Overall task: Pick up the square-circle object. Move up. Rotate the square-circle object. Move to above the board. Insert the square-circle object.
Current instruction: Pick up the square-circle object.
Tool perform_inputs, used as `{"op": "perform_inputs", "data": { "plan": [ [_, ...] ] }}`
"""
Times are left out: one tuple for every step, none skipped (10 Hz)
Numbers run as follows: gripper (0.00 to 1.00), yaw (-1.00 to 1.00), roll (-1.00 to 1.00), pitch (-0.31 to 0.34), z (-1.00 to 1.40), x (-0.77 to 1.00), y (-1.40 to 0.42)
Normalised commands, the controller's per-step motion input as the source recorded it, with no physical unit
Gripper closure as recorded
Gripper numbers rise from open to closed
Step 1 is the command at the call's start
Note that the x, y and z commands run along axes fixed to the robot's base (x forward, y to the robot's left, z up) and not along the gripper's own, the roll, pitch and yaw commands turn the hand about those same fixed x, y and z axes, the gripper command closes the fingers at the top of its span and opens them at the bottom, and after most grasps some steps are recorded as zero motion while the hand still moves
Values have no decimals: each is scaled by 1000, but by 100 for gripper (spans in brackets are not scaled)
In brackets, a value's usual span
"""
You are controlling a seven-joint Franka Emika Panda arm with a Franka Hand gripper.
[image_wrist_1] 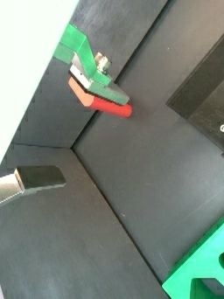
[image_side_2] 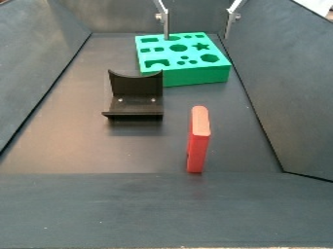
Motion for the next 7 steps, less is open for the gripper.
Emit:
{"op": "perform_inputs", "data": {
  "plan": [
    [0,0,41,133,-240,357,491],
    [0,0,137,147,-346,429,611],
    [0,0,76,121,-420,406,757],
    [0,0,37,99,-454,329,791],
    [0,-23,0,69,-429,180,871],
    [0,-77,0,23,-406,0,871],
    [0,-103,0,23,-374,0,763]
  ]
}}
